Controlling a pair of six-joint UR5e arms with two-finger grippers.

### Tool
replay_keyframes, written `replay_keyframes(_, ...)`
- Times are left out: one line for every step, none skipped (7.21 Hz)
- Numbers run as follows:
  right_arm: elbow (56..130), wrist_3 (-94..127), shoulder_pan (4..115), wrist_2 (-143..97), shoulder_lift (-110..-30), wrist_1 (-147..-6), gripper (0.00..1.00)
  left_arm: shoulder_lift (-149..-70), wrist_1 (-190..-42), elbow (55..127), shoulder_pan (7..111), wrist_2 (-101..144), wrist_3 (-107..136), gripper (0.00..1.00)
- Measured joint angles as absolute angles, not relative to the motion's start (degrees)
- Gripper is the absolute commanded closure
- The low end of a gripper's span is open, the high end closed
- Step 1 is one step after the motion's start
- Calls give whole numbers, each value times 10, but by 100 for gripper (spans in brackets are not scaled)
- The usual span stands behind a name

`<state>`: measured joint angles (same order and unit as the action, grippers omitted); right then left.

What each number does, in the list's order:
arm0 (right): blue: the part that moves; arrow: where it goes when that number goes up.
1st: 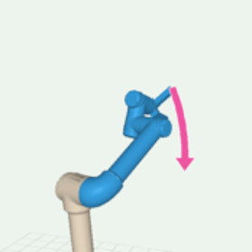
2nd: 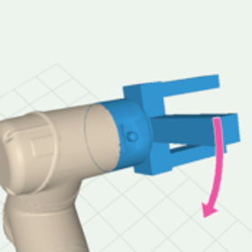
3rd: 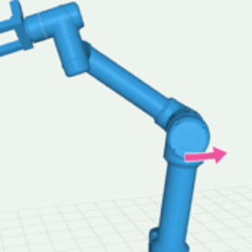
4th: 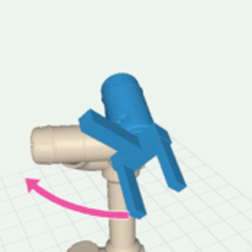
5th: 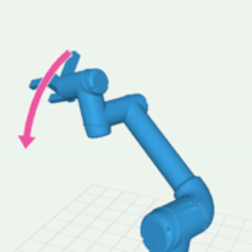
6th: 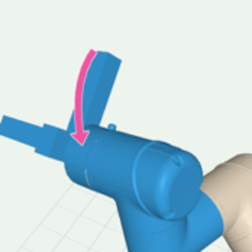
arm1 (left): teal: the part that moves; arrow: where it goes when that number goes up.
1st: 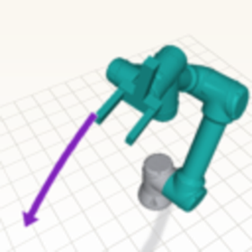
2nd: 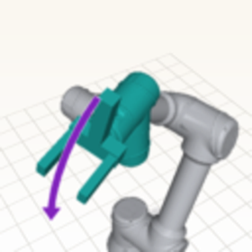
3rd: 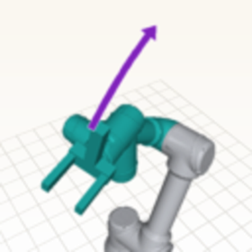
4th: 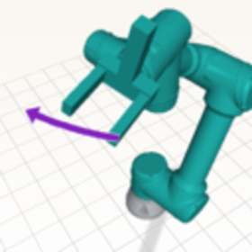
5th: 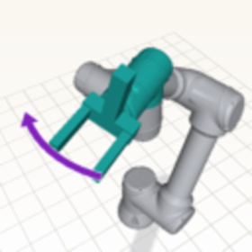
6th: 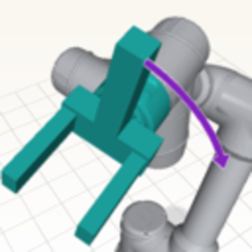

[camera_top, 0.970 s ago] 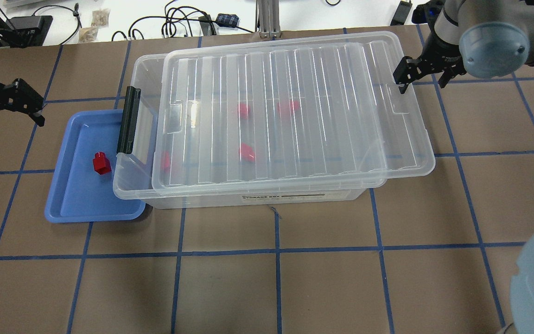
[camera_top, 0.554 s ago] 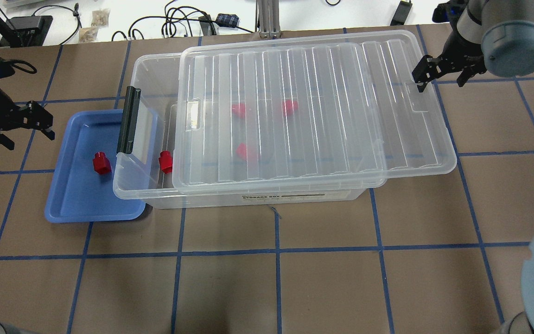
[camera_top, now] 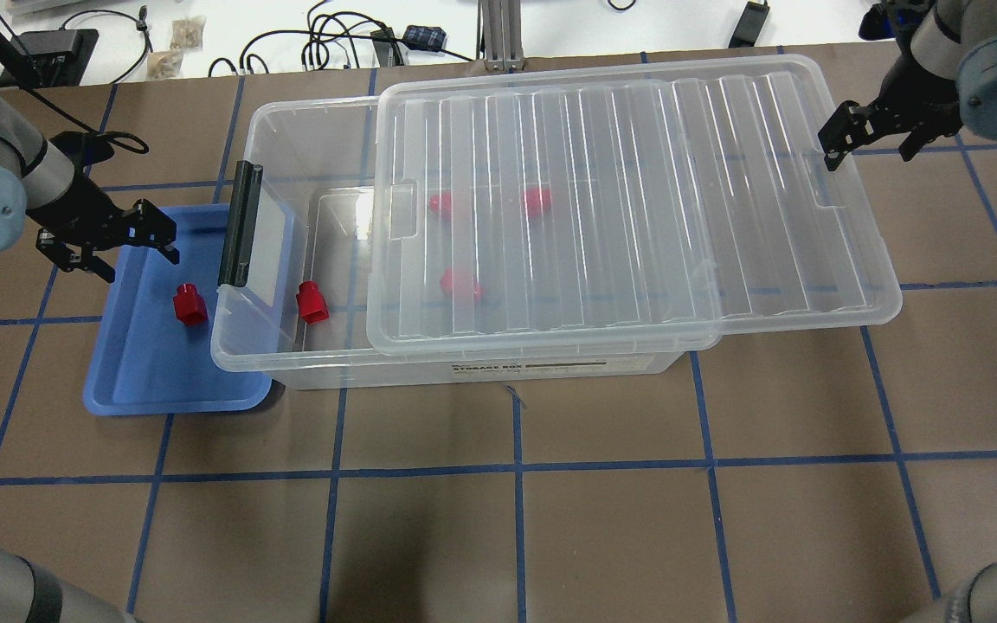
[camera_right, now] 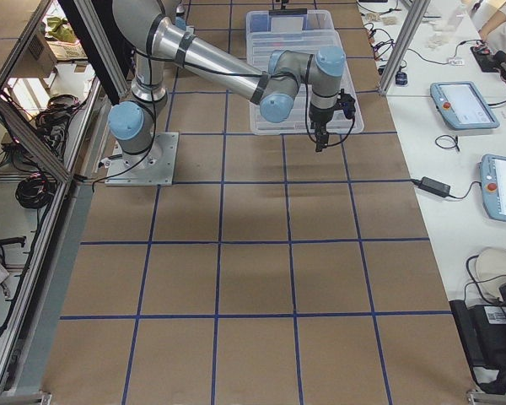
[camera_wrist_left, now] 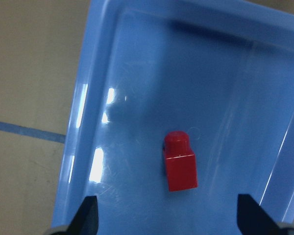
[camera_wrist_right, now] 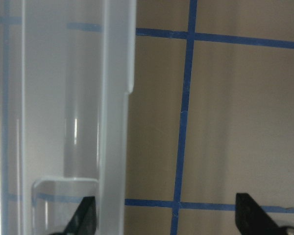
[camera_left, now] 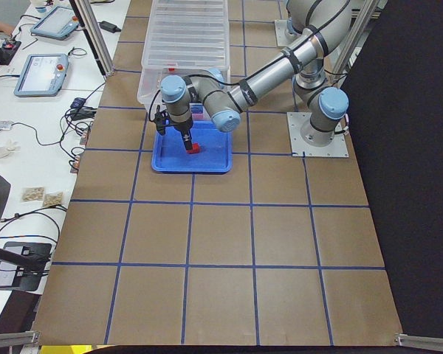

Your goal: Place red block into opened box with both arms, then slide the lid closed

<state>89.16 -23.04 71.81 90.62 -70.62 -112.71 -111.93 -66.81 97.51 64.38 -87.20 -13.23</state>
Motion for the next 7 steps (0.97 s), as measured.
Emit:
replay_keyframes(891,-239,711,906,-708,-1127,0,-1136,-662,975,647,-871,-130,0)
replay_keyframes(891,-247,704,907,-710,-1127,0,-1151,-657,975,649,-871,-129,0)
replay_keyframes(891,-255,697,907,-712,-1127,0,-1163,-654,975,650,-870,-128,2)
replay_keyframes(892,-259,693,907,-712,-1127,0,-1173,-654,976,651,-870,-128,6)
replay_keyframes(892,-261,691,907,-712,-1126,0,-1180,-654,979,651,-870,-128,20)
replay_keyframes(892,-262,689,907,-712,-1127,0,-1185,-654,982,651,-870,-128,55)
replay_keyframes(892,-263,688,907,-712,-1127,0,-1188,-655,983,651,-870,-127,97)
